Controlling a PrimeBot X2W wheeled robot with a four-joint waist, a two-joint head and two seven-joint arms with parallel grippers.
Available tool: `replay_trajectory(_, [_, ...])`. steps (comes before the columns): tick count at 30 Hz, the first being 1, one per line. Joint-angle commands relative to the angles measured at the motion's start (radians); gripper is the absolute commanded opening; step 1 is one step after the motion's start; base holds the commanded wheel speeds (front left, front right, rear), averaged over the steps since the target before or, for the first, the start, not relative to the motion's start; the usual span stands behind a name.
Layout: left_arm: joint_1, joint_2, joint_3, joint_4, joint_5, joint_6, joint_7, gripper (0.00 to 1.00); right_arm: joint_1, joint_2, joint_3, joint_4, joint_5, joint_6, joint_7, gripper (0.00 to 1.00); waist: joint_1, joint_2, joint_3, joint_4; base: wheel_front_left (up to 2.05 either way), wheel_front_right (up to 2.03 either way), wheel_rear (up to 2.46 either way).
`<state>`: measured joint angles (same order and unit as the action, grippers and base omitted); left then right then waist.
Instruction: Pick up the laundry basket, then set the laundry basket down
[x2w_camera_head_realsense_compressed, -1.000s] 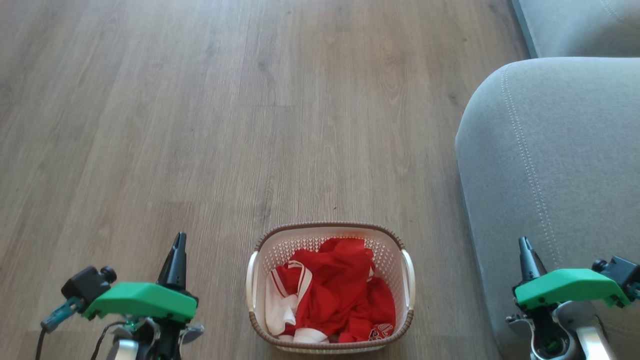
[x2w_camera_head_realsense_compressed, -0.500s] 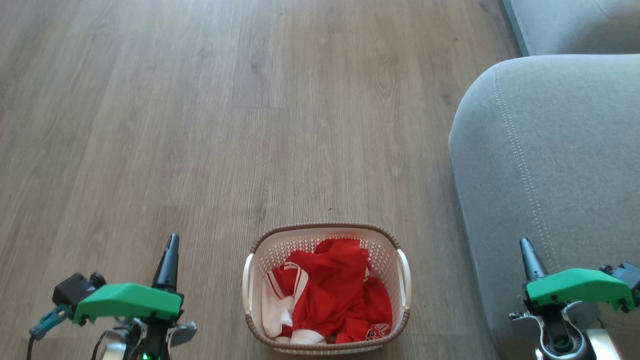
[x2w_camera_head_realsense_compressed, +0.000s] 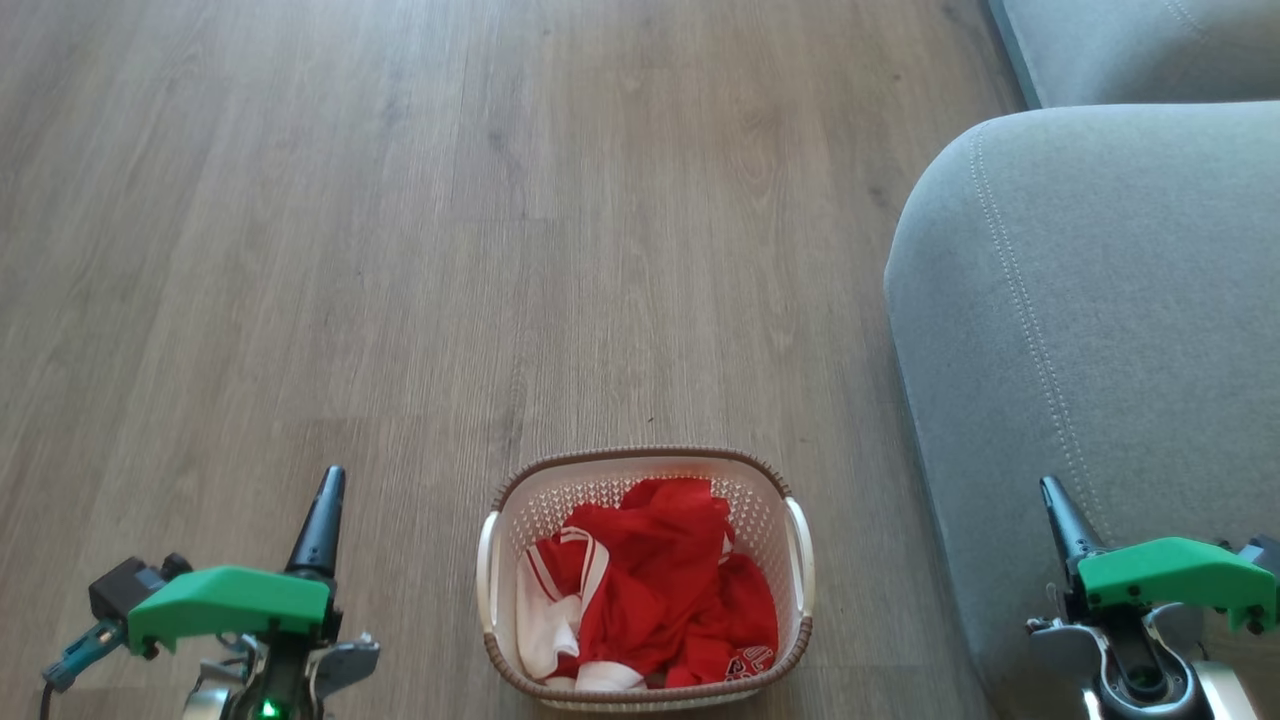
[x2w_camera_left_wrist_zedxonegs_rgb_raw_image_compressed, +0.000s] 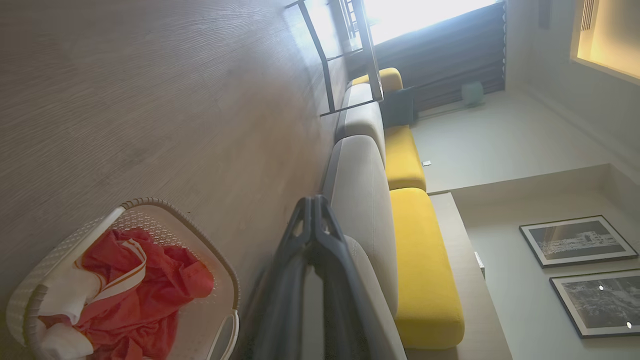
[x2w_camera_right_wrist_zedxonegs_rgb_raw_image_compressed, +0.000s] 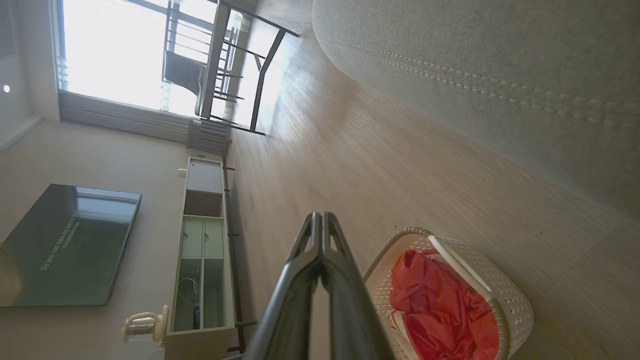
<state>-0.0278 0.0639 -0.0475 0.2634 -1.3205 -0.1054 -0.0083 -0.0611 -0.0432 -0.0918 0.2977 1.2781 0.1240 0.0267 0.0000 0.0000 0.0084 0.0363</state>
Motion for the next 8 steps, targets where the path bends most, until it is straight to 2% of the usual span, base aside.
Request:
replay_trajectory(1, [-0.062,0.018,0.041,-0.028,-0.03,-0.011,0.009,0.0,-0.045,-0.007,0.011,-0.041,0.031,0.005,0.01,0.0,0.0,0.0,0.0,-0.002,0.0,0.0,0.0])
replay_trajectory(8, [-0.066,0.017,0.062,-0.026,-0.107,-0.015,0.03,0.0,-0.046,-0.007,0.002,-0.044,0.11,0.006,0.03,0.0,0.0,0.0,-0.002,-0.011,0.0,0.0,0.0])
